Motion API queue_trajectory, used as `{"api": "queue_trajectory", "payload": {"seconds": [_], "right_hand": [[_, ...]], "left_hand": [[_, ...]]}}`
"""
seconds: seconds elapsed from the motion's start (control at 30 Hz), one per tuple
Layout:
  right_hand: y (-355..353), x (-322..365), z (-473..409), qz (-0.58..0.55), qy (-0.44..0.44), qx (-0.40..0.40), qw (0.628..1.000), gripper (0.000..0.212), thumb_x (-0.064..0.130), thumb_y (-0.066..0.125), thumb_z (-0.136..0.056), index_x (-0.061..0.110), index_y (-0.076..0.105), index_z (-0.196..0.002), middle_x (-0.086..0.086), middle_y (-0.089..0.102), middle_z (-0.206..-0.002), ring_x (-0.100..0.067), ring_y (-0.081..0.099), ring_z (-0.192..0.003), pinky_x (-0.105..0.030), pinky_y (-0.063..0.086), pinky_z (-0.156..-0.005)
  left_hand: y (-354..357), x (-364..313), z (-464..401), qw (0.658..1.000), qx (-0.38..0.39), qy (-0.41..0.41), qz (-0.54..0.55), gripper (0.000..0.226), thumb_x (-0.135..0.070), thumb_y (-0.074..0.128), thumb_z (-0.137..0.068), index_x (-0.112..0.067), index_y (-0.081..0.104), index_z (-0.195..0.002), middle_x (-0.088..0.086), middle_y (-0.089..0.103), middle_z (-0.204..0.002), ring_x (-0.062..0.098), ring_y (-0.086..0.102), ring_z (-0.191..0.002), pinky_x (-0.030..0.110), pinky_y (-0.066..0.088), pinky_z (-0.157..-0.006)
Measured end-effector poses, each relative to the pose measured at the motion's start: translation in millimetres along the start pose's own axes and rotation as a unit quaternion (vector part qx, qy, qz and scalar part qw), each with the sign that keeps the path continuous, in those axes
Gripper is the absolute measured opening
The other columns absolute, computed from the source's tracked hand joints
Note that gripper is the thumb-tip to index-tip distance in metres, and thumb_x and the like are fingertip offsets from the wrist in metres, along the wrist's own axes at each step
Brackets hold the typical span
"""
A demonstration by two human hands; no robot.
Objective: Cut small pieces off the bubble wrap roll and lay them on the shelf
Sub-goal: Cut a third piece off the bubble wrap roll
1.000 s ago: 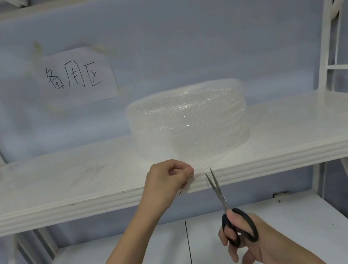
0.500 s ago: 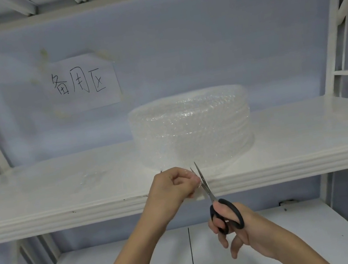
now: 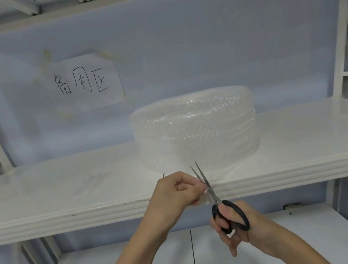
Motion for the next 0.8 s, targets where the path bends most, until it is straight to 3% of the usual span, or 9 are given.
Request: {"api": "queue_trajectory", "payload": {"seconds": [0.23,0.53,0.63,0.7,0.8], "right_hand": [[-2,11,-6,0.011,-0.019,0.001,1.0,0.059,0.067,0.072,-0.065,0.014,0.048,-0.058,-0.005,0.049,-0.066,-0.019,0.045,-0.047,-0.031,0.049,-0.05],[-1,23,-10,0.021,-0.042,-0.007,0.999,0.056,0.069,0.07,-0.066,0.018,0.05,-0.057,-0.006,0.051,-0.067,-0.018,0.046,-0.046,-0.031,0.046,-0.049],[-1,24,-8,0.021,-0.054,-0.007,0.998,0.054,0.07,0.071,-0.065,0.02,0.051,-0.055,-0.01,0.047,-0.068,-0.018,0.045,-0.046,-0.032,0.044,-0.05],[1,24,-7,0.015,-0.055,-0.005,0.998,0.054,0.069,0.072,-0.064,0.021,0.051,-0.054,-0.012,0.044,-0.069,-0.017,0.045,-0.046,-0.031,0.047,-0.049],[1,25,-6,0.015,-0.054,-0.009,0.998,0.054,0.069,0.073,-0.063,0.02,0.052,-0.054,-0.017,0.042,-0.071,-0.017,0.044,-0.046,-0.031,0.048,-0.049]], "left_hand": [[-1,-1,3,1.0,0.013,-0.003,-0.016,0.01,-0.01,0.074,-0.083,-0.001,0.071,-0.085,0.011,0.065,-0.068,0.012,0.057,-0.058,0.018,0.049,-0.061],[4,-10,8,0.997,0.076,-0.009,-0.032,0.004,-0.009,0.073,-0.084,-0.007,0.071,-0.083,0.008,0.07,-0.073,0.014,0.06,-0.065,0.021,0.053,-0.067],[-2,-14,8,0.996,0.074,-0.013,-0.04,0.023,-0.032,0.073,-0.085,-0.01,0.074,-0.091,0.002,0.076,-0.08,0.011,0.064,-0.069,0.025,0.058,-0.075],[-7,-18,7,0.999,0.04,-0.016,-0.025,0.05,-0.058,0.059,-0.08,-0.012,0.074,-0.094,0.005,0.079,-0.089,0.011,0.067,-0.071,0.028,0.059,-0.079],[-10,-20,1,0.998,-0.004,-0.049,0.035,0.069,-0.071,0.039,-0.081,-0.011,0.072,-0.08,0.009,0.076,-0.079,0.016,0.067,-0.067,0.032,0.057,-0.073]]}}
Point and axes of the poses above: each hand's wrist, its own z-axis away from the middle knuckle, its own y-axis out of the palm, x = y × z, the point moved 7 cm from there along -z, towards the middle knuckle
